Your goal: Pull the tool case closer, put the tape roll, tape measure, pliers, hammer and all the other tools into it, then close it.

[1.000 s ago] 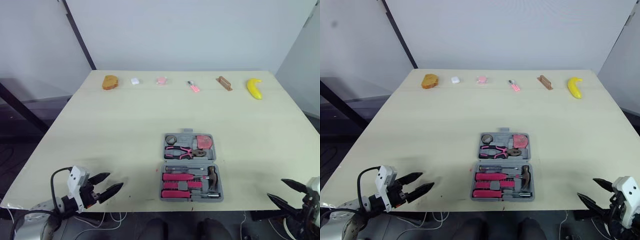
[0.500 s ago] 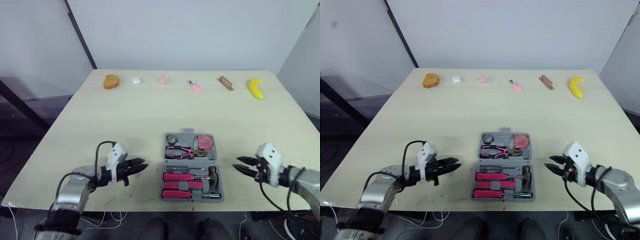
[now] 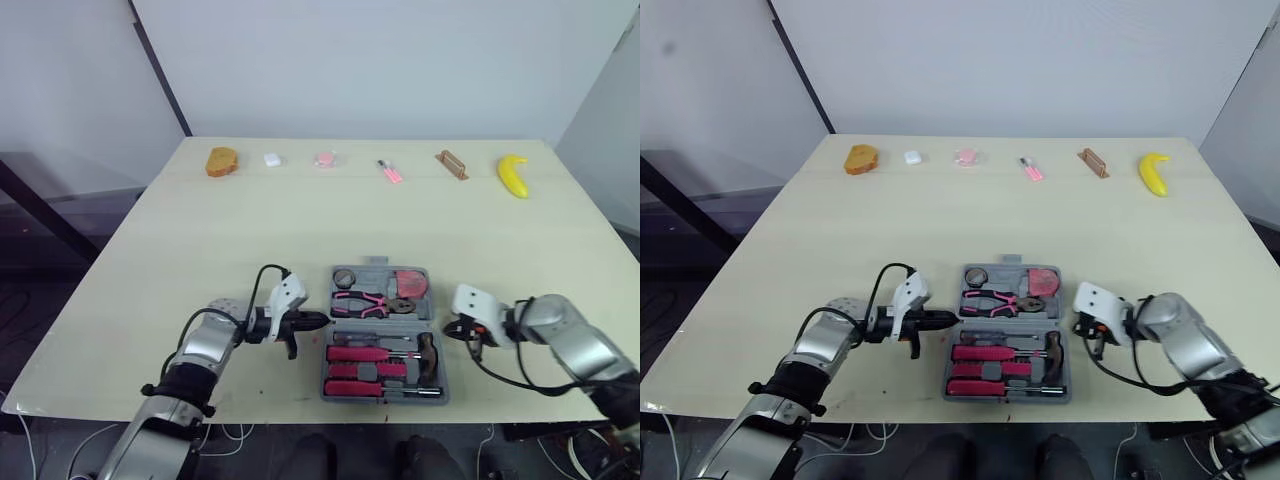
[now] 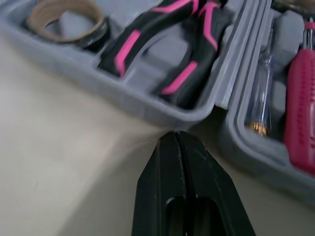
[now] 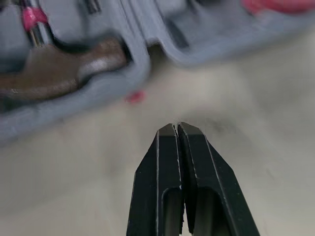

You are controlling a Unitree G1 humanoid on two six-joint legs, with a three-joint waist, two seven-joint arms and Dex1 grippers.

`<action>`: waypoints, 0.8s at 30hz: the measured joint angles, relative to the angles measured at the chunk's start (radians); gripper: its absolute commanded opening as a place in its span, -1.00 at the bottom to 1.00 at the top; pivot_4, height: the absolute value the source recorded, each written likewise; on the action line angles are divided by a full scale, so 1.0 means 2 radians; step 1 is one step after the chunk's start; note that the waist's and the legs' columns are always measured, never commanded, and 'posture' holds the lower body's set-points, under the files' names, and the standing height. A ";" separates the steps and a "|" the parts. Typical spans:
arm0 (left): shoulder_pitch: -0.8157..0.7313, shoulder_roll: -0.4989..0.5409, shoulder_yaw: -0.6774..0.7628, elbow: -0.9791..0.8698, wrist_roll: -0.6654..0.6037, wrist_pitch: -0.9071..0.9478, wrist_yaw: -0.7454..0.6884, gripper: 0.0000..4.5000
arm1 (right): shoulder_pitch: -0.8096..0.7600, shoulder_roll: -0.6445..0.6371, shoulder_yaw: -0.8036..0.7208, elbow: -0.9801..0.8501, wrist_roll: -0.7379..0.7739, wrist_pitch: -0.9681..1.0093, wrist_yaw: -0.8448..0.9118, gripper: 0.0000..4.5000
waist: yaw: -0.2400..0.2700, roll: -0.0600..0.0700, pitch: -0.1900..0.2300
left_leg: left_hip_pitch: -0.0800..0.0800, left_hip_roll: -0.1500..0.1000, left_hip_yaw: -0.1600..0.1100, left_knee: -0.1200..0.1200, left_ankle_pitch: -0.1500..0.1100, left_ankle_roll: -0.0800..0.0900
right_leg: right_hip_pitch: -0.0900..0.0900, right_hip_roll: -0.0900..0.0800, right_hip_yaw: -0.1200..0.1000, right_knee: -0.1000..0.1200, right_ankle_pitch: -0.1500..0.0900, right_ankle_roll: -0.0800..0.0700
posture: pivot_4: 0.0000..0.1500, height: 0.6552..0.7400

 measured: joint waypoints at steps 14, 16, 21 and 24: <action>0.029 0.002 0.007 -0.036 0.010 0.008 0.004 -1.00 | -0.016 0.024 0.005 0.008 -0.025 0.009 0.015 -0.96 | -0.007 0.000 0.000 | 0.000 0.000 0.000 0.000 0.000 0.000 | 0.000 0.000 0.000 0.000 0.000 0.000 | 1.00 1.00; 0.036 0.005 0.008 -0.048 0.010 0.011 0.006 -1.00 | -0.015 0.026 0.005 0.006 -0.027 0.009 0.015 -0.96 | -0.010 0.000 0.000 | 0.000 0.000 0.000 0.000 0.000 0.000 | 0.000 0.000 0.000 0.000 0.000 0.000 | 1.00 1.00; 0.056 0.010 0.011 -0.074 0.009 0.019 0.008 -1.00 | -0.009 0.025 0.005 -0.005 -0.029 0.011 0.017 -0.96 | -0.012 0.000 0.000 | 0.000 0.000 0.000 0.000 0.000 0.000 | 0.000 0.000 0.000 0.000 0.000 0.000 | 1.00 1.00; 0.067 0.012 0.012 -0.089 0.008 0.024 0.012 -1.00 | -0.004 0.024 0.004 -0.014 -0.029 0.015 0.018 -0.96 | -0.012 0.000 0.000 | 0.000 0.000 0.000 0.000 0.000 0.000 | 0.000 0.000 0.000 0.000 0.000 0.000 | 1.00 1.00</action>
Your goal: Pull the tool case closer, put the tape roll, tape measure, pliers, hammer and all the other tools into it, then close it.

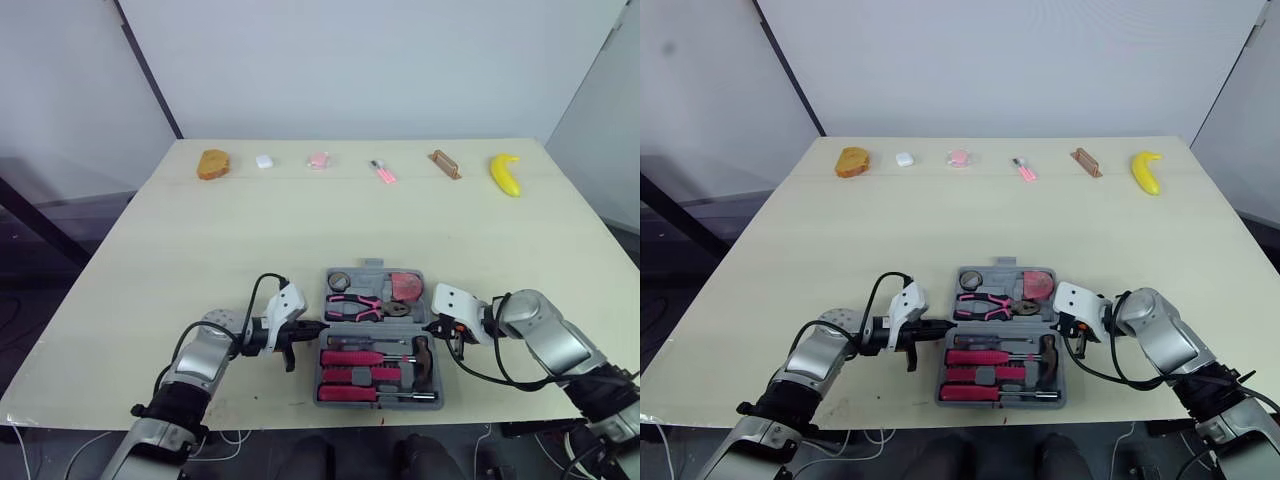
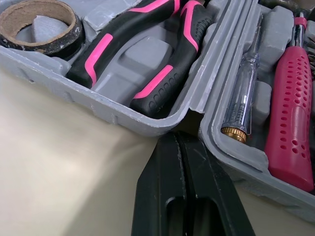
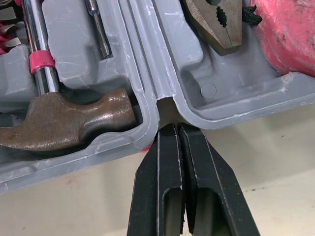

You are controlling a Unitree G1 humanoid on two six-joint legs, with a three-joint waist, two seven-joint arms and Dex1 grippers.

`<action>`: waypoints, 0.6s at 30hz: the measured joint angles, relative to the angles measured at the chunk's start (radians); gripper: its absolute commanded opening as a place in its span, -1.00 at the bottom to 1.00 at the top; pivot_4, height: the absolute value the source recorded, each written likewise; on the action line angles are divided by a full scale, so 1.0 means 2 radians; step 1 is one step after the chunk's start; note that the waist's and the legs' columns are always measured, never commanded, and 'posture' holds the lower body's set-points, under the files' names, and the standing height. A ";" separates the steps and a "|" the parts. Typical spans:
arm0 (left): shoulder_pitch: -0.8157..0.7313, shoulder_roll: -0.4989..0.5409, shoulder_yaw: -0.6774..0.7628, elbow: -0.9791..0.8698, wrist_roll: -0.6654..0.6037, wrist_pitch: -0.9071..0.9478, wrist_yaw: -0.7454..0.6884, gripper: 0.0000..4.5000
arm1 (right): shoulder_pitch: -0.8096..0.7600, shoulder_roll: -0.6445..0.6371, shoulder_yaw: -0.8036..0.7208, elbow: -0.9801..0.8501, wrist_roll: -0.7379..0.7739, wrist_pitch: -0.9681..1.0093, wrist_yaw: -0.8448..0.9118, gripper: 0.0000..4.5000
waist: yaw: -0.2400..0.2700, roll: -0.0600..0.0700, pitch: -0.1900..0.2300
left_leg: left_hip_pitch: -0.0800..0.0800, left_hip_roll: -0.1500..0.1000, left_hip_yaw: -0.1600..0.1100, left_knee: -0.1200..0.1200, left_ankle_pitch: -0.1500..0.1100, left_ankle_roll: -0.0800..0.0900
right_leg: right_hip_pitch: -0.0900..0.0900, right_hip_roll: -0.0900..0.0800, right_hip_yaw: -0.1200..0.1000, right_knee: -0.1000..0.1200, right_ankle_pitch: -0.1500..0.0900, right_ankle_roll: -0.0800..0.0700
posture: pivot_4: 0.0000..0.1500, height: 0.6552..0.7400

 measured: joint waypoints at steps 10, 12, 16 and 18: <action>0.016 0.000 -0.001 -0.019 -0.003 0.004 0.004 -1.00 | 0.025 -0.013 -0.007 -0.029 0.003 0.009 0.002 -0.96 | 0.001 0.000 0.000 | 0.000 0.000 0.000 0.000 0.000 0.000 | 0.000 0.000 0.000 0.000 0.000 0.000 | 1.00 1.00; 0.018 0.000 -0.001 -0.021 -0.003 0.004 0.004 -1.00 | 0.029 -0.016 -0.008 -0.036 0.003 0.012 0.002 -0.96 | 0.001 0.000 0.000 | 0.000 0.000 0.000 0.000 0.000 0.000 | 0.000 0.000 0.000 0.000 0.000 0.000 | 1.00 1.00; 0.027 0.003 -0.001 -0.027 -0.004 0.005 0.004 -1.00 | 0.035 -0.019 -0.009 -0.044 0.005 0.016 0.002 -0.96 | 0.000 0.000 0.000 | 0.000 0.000 0.000 0.000 0.000 0.000 | 0.000 0.000 0.000 0.000 0.000 0.000 | 1.00 1.00; 0.031 0.004 -0.001 -0.031 -0.004 0.005 0.004 -1.00 | 0.037 -0.019 -0.011 -0.044 0.007 0.017 0.001 -0.96 | 0.000 0.000 0.000 | 0.000 0.000 0.000 0.000 0.000 0.000 | 0.000 0.000 0.000 0.000 0.000 0.000 | 1.00 1.00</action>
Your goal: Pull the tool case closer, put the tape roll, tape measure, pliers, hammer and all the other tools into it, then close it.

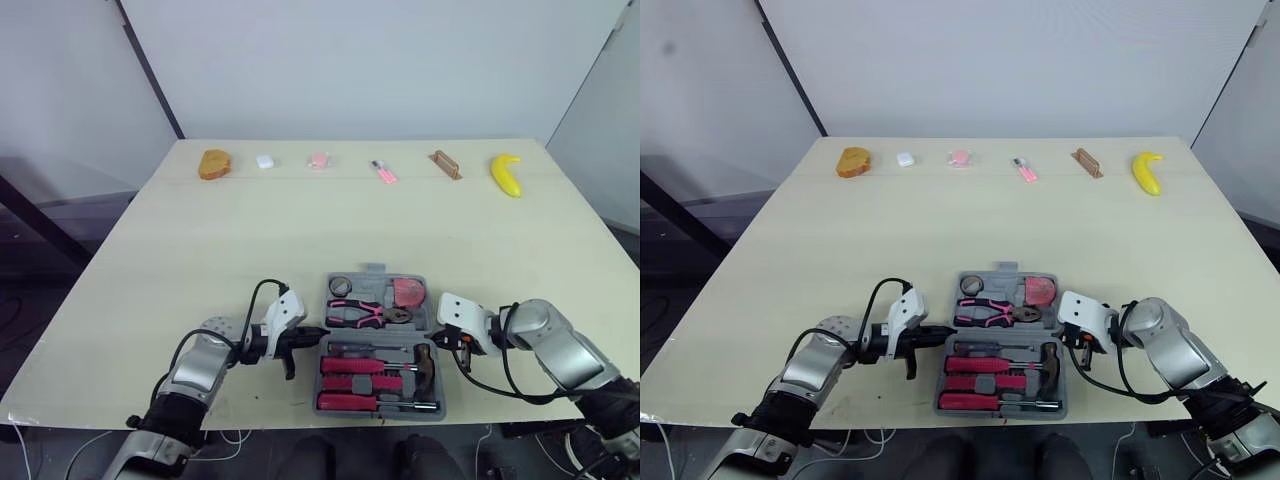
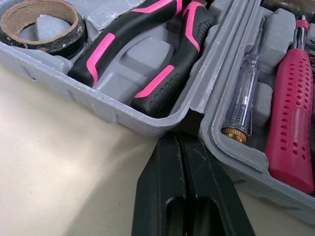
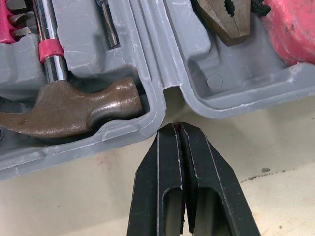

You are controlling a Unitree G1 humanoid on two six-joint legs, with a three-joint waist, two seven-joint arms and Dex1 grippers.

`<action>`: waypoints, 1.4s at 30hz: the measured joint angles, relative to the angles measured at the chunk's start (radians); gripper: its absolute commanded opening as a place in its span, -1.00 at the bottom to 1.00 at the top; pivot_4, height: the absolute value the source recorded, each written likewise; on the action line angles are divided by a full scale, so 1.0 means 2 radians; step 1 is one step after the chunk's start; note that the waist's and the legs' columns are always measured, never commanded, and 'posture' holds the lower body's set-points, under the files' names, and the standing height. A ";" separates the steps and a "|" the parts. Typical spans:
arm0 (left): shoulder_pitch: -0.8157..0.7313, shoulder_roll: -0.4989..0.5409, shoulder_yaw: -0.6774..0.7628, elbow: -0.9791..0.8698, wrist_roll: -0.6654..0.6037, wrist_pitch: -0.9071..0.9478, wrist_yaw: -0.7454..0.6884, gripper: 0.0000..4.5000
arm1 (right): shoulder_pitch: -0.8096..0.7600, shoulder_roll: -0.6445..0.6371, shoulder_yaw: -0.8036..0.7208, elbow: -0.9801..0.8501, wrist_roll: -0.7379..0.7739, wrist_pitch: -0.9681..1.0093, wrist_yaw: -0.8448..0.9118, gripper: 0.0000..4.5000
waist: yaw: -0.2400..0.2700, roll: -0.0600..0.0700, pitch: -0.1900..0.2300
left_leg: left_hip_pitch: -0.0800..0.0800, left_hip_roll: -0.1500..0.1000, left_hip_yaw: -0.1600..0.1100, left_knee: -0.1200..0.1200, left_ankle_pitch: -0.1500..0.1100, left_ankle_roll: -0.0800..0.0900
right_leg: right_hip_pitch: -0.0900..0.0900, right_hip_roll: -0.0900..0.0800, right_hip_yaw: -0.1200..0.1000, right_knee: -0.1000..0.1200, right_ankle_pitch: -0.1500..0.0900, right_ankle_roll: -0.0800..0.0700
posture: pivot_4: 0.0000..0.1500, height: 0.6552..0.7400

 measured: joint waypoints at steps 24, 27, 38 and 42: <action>0.017 0.002 -0.003 -0.045 0.000 0.037 0.007 -1.00 | 0.000 -0.003 0.000 0.001 0.003 0.001 0.000 -0.96 | 0.001 0.000 0.000 | 0.000 0.000 0.000 0.000 0.000 0.000 | 0.000 0.000 0.000 0.000 0.000 0.000 | 1.00 1.00; 0.019 0.006 -0.006 -0.059 0.000 0.053 0.007 -1.00 | 0.001 -0.003 0.000 -0.001 0.004 0.001 0.000 -0.96 | 0.001 0.000 0.000 | 0.000 0.000 0.000 0.000 0.000 0.000 | 0.000 0.000 0.000 0.000 0.000 0.000 | 1.00 1.00; 0.036 0.015 -0.011 -0.115 -0.004 0.111 0.020 -1.00 | 0.001 -0.003 -0.001 0.000 0.004 0.001 0.000 -0.96 | 0.001 0.000 0.000 | 0.000 0.000 0.000 0.000 0.000 0.000 | 0.000 0.000 0.000 0.000 0.000 0.000 | 1.00 1.00; 0.020 0.013 -0.017 -0.105 -0.002 0.117 0.023 -1.00 | 0.000 -0.003 -0.001 0.003 0.003 0.001 -0.001 -0.96 | 0.003 0.000 0.000 | 0.000 0.000 0.000 0.000 0.000 0.000 | 0.000 0.000 0.000 0.000 0.000 0.000 | 1.00 1.00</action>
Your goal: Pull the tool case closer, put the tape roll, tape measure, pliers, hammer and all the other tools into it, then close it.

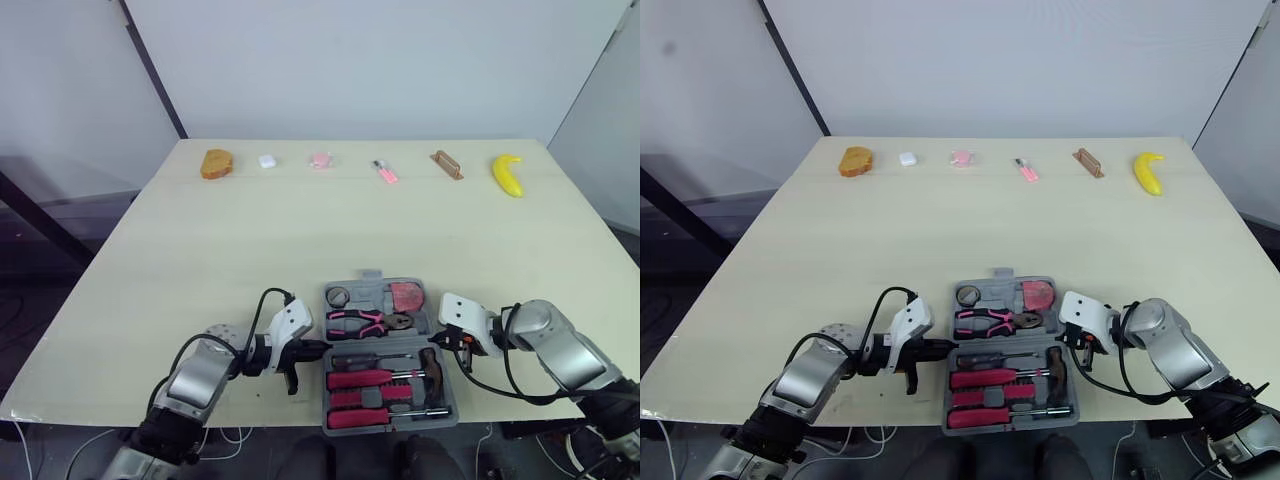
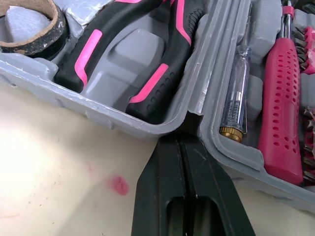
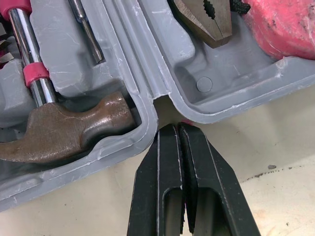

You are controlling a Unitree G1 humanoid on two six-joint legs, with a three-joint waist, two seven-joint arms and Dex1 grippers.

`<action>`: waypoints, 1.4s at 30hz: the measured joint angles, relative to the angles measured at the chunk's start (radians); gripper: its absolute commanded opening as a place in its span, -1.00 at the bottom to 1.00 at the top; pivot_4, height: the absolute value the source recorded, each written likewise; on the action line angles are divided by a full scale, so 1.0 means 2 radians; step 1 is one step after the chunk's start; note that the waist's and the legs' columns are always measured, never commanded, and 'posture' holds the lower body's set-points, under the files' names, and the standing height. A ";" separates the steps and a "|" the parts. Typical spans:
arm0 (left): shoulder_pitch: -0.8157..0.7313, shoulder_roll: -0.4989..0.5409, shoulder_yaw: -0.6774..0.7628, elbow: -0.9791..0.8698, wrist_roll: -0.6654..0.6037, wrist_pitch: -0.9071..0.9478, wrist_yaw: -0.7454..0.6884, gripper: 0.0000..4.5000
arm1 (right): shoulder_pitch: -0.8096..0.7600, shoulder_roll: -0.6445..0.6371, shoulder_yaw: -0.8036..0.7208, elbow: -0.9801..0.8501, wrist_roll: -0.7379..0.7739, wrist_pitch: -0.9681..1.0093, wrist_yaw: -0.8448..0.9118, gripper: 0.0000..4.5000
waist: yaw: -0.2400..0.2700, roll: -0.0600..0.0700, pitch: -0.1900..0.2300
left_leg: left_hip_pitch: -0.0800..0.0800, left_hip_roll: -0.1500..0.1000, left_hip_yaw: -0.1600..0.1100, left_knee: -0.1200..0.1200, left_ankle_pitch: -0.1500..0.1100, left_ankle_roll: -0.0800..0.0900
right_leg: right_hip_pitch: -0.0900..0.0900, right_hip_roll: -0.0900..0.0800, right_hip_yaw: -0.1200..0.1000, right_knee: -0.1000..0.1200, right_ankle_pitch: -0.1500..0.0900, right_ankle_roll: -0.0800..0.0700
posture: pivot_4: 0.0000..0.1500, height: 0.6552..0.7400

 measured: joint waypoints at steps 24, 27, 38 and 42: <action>-0.026 -0.004 -0.007 0.051 0.003 -0.041 0.003 -1.00 | 0.000 0.008 -0.004 0.008 -0.002 -0.002 -0.009 -0.96 | 0.000 0.000 0.000 | 0.001 0.000 0.000 0.000 0.000 0.000 | 0.001 0.000 0.000 0.000 0.000 0.000 | 1.00 1.00; -0.028 -0.007 -0.007 0.062 0.003 -0.056 0.003 -1.00 | 0.000 0.008 -0.005 0.010 -0.002 -0.004 -0.009 -0.96 | 0.000 0.000 0.000 | 0.002 0.000 0.000 0.000 0.000 0.000 | 0.002 0.000 0.000 0.000 0.000 0.000 | 1.00 1.00; -0.025 -0.010 -0.005 0.095 0.002 -0.104 0.003 -1.00 | 0.000 0.010 -0.005 0.016 -0.003 -0.010 -0.010 -0.96 | 0.000 0.001 -0.001 | 0.003 0.000 -0.001 0.000 0.000 0.000 | 0.003 0.000 0.000 0.000 0.000 0.000 | 1.00 1.00; -0.017 -0.010 0.000 0.098 -0.003 -0.121 0.004 -1.00 | 0.004 0.010 -0.012 0.015 0.004 -0.011 -0.010 -0.96 | -0.002 0.001 -0.001 | 0.003 0.000 -0.001 0.000 0.000 0.000 | 0.003 0.000 0.000 0.000 0.000 0.000 | 1.00 1.00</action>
